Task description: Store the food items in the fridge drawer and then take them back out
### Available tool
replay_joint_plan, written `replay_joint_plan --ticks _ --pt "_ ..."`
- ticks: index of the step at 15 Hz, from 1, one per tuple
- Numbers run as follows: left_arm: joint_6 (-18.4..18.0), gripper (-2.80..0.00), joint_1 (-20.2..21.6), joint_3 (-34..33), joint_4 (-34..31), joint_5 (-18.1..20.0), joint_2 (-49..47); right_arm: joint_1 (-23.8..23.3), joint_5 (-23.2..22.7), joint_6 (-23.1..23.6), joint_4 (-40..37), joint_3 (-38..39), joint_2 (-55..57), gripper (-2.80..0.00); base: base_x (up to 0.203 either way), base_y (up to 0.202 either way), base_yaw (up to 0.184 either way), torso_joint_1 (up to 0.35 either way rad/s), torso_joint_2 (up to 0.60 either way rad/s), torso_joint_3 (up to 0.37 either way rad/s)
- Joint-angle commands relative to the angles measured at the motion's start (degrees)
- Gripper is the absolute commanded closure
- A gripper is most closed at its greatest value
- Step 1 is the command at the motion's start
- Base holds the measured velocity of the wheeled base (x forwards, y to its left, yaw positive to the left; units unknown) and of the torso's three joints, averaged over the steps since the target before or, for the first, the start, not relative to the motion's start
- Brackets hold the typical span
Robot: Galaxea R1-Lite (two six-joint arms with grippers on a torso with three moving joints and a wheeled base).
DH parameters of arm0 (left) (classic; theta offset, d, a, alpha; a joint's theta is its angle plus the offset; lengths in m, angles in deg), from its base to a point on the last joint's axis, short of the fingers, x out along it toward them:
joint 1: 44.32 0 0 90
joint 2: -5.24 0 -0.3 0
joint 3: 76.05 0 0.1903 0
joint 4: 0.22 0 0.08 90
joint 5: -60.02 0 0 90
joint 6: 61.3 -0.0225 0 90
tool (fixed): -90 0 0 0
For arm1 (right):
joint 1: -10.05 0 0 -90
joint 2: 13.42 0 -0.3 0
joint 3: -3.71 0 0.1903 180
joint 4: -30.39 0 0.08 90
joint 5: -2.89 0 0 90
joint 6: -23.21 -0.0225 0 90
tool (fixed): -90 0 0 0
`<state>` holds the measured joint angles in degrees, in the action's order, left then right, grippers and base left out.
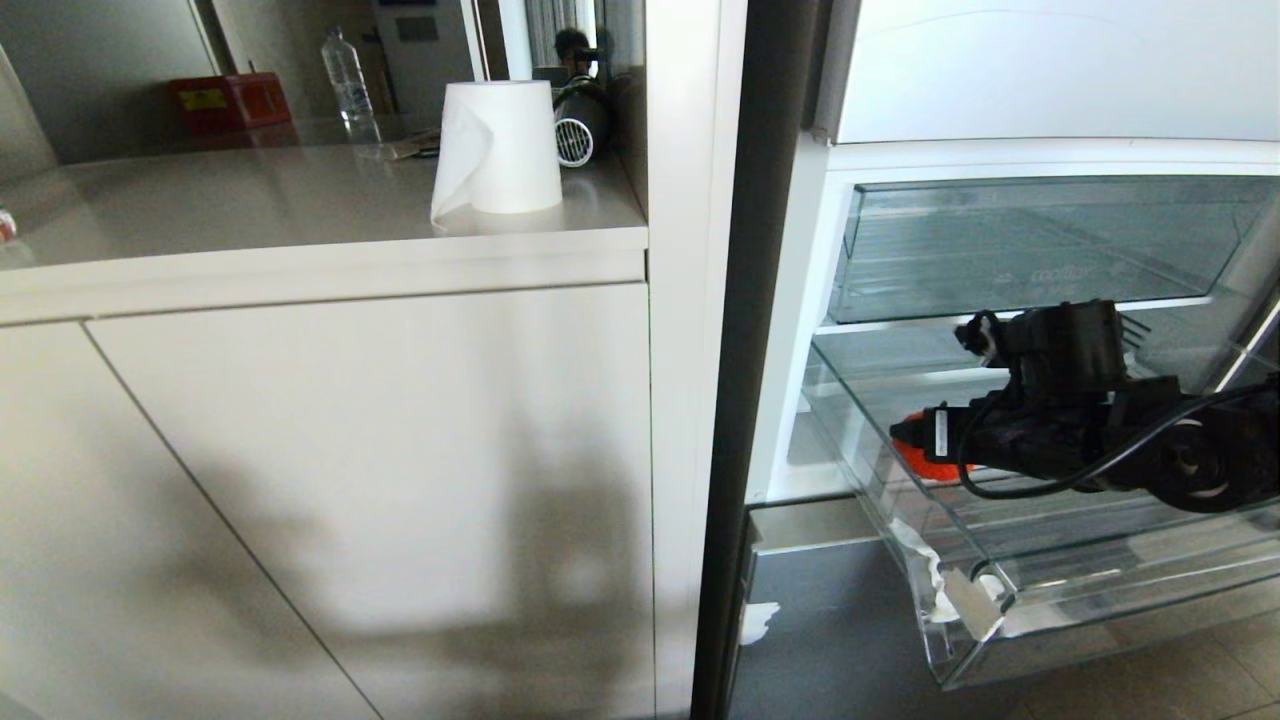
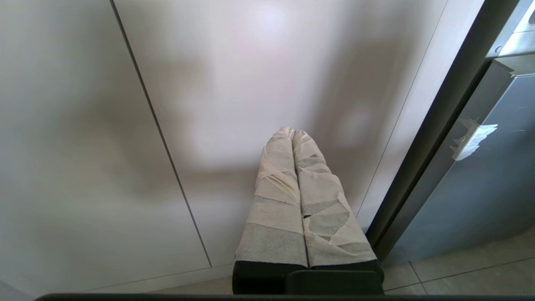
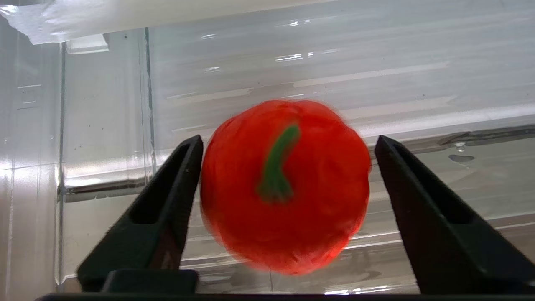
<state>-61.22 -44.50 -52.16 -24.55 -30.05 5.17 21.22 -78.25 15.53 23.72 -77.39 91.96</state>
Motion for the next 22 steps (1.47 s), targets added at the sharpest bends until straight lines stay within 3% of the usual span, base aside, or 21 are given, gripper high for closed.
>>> replay_joint_plan --ticks 1,4,8,9,14,19,22 --pt "0.0 0.0 0.0 0.0 0.0 0.0 0.0 0.0 0.0 -0.1 0.1 0.0 -0.3 -2.8 0.0 0.0 0.0 0.0 0.0 0.0" --pt "0.0 0.0 0.0 0.0 0.0 0.0 0.0 0.1 0.1 -0.1 -0.1 0.8 -3.6 -2.8 0.0 0.0 0.0 0.0 0.0 0.0" --pt "0.0 0.0 0.0 0.0 0.0 0.0 0.0 0.1 0.5 0.3 -0.3 6.6 -19.2 -2.8 0.0 0.0 0.0 0.0 0.0 0.0" --pt "0.0 0.0 0.0 0.0 0.0 0.0 0.0 0.1 0.5 0.3 -0.4 8.7 -23.6 0.0 0.0 0.0 0.0 0.0 0.0 0.0" --pt "0.0 0.0 0.0 0.0 0.0 0.0 0.0 0.1 0.5 0.7 -2.4 18.9 -47.7 0.0 0.0 0.0 0.0 0.0 0.0 0.0" --pt "0.0 0.0 0.0 0.0 0.0 0.0 0.0 -0.7 0.2 1.8 -12.1 28.4 -75.9 0.0 0.0 0.0 0.0 0.0 0.0 0.0" --pt "0.0 0.0 0.0 0.0 0.0 0.0 0.0 -2.1 0.1 5.2 -16.5 41.3 -87.4 0.0 0.0 0.0 0.0 0.0 0.0 0.0"
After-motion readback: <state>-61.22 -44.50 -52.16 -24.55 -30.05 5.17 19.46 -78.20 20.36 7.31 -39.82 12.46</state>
